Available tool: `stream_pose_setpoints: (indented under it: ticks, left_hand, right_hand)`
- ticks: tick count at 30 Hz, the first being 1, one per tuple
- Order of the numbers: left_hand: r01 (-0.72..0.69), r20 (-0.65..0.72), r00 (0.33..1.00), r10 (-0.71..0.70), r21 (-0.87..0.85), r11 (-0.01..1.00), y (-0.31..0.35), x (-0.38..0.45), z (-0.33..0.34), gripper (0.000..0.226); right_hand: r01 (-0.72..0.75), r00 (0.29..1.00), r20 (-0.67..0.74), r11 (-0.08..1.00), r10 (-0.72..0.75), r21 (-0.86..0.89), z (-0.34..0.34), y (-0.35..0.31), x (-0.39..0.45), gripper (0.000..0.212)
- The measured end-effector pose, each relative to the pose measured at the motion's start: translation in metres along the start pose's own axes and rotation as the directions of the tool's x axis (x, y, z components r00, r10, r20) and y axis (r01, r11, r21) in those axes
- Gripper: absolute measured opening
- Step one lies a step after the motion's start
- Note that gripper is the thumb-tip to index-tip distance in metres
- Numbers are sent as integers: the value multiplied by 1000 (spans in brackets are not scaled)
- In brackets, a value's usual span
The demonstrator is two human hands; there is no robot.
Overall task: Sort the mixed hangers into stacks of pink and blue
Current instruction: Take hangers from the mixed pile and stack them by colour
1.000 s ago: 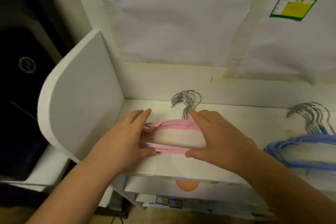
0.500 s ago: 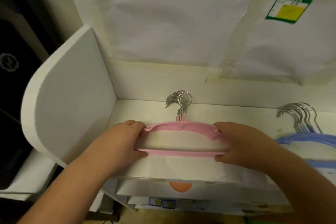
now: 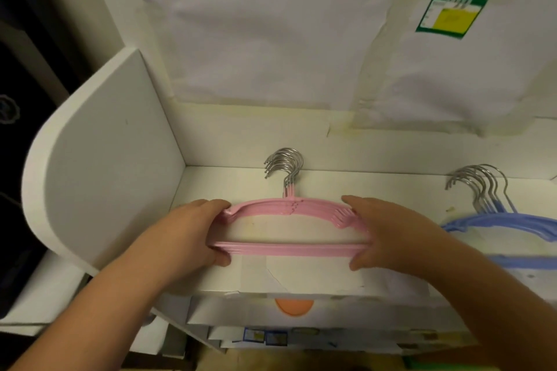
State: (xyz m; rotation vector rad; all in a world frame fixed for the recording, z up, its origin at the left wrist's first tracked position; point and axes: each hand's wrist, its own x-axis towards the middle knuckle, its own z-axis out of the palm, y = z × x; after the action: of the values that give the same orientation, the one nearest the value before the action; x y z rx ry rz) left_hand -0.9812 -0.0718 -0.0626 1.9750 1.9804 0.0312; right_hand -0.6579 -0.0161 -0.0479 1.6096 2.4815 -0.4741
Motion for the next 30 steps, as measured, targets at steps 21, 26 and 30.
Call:
stream_pose_setpoints:
  ticks: [21,26,30]
  left_hand:
    - [67,-84,994,-74,-82,994,-6,-1,0,78]
    - [78,-96,991,-89,-114,990,-9,-1,6,89]
    - [61,-115,991,-67,-58,996,-6,1,3,60]
  right_hand:
    - [52,996,-74,997,-48,55,5,19,-16,34]
    - [24,998,-61,993,-17,116,5,17,-14,37]
    - [18,995,-103,988,-2,153,5,20,-13,32]
